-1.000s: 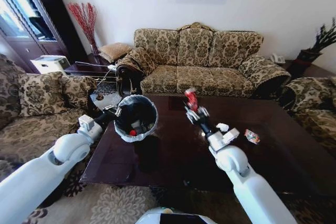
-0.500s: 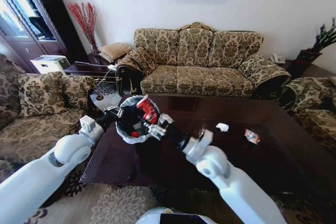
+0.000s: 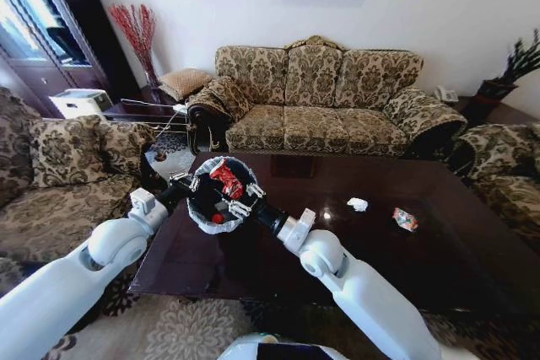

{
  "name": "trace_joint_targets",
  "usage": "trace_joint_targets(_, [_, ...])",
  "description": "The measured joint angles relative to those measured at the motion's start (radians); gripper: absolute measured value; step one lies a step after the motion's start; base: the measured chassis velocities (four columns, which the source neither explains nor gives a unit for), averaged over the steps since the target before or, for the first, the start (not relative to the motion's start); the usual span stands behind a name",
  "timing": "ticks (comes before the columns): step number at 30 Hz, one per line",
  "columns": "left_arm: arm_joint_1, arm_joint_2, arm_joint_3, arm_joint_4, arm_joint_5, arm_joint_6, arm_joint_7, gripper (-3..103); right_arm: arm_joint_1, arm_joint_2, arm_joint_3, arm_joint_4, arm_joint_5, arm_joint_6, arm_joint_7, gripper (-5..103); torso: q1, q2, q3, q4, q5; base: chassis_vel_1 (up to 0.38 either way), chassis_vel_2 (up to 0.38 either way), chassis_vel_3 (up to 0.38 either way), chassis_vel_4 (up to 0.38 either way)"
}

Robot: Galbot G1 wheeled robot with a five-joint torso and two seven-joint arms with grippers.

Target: Move to the front of the table and place the trash on the table into the trash bin.

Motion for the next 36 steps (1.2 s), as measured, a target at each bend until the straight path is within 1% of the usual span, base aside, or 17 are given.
trace_joint_targets(2, [0.0,0.0,0.001,0.0,0.0,0.0,0.0,3,-0.001,0.0,0.001,-0.003,-0.004,0.001,0.0,46,0.0,0.0,0.0,0.0,0.0,0.0,0.0,0.0,0.0])
trace_joint_targets(5, [0.001,0.0,0.001,-0.002,0.001,0.0,0.0,3,-0.002,0.003,0.0,-0.01,-0.014,0.003,0.001,52,0.0,0.0,0.0,0.0001,0.0,0.0,0.0,0.0,0.0])
trace_joint_targets(7, [0.002,0.0,0.0,-0.003,0.001,0.0,0.0,3,-0.001,0.004,-0.002,-0.011,-0.016,0.003,0.002,52,0.0,0.0,0.0,0.0001,0.0,0.0,0.0,0.0,0.0])
trace_joint_targets(11, [0.003,-0.001,-0.001,-0.004,0.001,0.0,0.0,3,0.002,0.011,-0.01,-0.016,-0.024,0.008,0.004,70,0.0,0.0,0.0,0.0001,0.0,0.0,0.0,0.0,0.0])
trace_joint_targets(12, [0.003,-0.001,-0.001,-0.004,0.001,0.0,0.0,3,0.002,0.011,-0.01,-0.016,-0.024,0.008,0.004,70,0.0,0.0,0.0,0.0001,0.0,0.0,0.0,0.0,0.0])
trace_joint_targets(14, [0.002,-0.001,-0.001,-0.004,0.0,0.0,0.001,3,-0.001,0.011,-0.009,-0.016,-0.026,0.012,0.004,80,0.0,0.0,0.0,0.0001,0.0,0.0,0.0,0.0,0.0])
trace_joint_targets(15, [0.002,-0.001,-0.001,-0.004,0.0,0.0,0.001,3,-0.003,0.011,-0.009,-0.016,-0.026,0.015,0.004,80,0.0,0.0,0.0,0.0001,0.0,0.0,0.0,0.0,0.0])
trace_joint_targets(16, [0.002,-0.001,-0.001,-0.004,0.0,0.0,0.001,3,-0.006,0.011,-0.006,-0.016,-0.025,0.02,0.003,85,0.0,0.0,0.0,0.0001,0.0,0.0,0.0,0.0,0.0])
trace_joint_targets(17, [0.002,-0.001,-0.001,-0.004,0.0,0.0,0.001,3,-0.006,0.011,-0.006,-0.016,-0.025,0.02,0.003,85,0.0,0.0,0.0,0.0001,0.0,0.0,0.0,0.0,0.0])
trace_joint_targets(20, [0.002,0.0,-0.004,0.0,0.0,0.0,0.001,3,-0.034,0.009,0.021,0.004,-0.007,0.042,-0.005,99,0.0,0.0,0.0,0.0001,0.0,0.0,0.0,0.0,0.0])
trace_joint_targets(26, [0.002,0.0,-0.016,0.017,-0.001,-0.003,0.001,3,-0.104,-0.007,0.111,0.082,0.037,0.052,0.017,100,0.0,0.0,0.0,0.0001,0.0,0.0,0.0,0.0,0.0])
trace_joint_targets(27, [0.0,-0.001,-0.02,0.022,-0.002,-0.005,0.001,3,-0.12,-0.017,0.133,0.107,0.045,0.053,0.034,100,0.0,0.0,0.0,0.0001,0.0001,0.0,0.0,0.0,0.0])
trace_joint_targets(31, [-0.016,-0.005,-0.043,0.043,-0.016,-0.012,-0.004,3,-0.213,-0.073,0.262,0.215,0.064,0.041,0.16,100,0.0,0.0,0.0,0.0,0.0001,0.0,0.0,0.0,0.0])
trace_joint_targets(32, [-0.019,-0.007,-0.05,0.046,-0.02,-0.014,-0.006,3,-0.254,-0.082,0.318,0.227,0.065,0.032,0.194,100,0.0,0.0,0.0,-0.0001,0.0001,0.0,0.0,0.0,0.0])
trace_joint_targets(33, [-0.019,-0.007,-0.05,0.046,-0.02,-0.014,-0.006,3,-0.254,-0.082,0.318,0.227,0.065,0.032,0.194,100,0.0,0.0,0.0,-0.0001,0.0001,0.0,0.0,0.0,0.0])
trace_joint_targets(35, [-0.021,-0.011,-0.056,0.047,-0.022,-0.015,-0.007,3,-0.307,-0.083,0.373,0.231,0.058,-0.003,0.239,100,0.0,0.0,0.0,0.0,0.0002,0.0,0.0,0.0,0.0])
trace_joint_targets(36, [-0.02,-0.015,-0.059,0.047,-0.022,-0.017,-0.007,3,-0.359,-0.077,0.406,0.232,0.054,-0.046,0.279,100,0.0,0.0,0.0,0.0,0.0001,0.0,0.0,0.0,0.0])
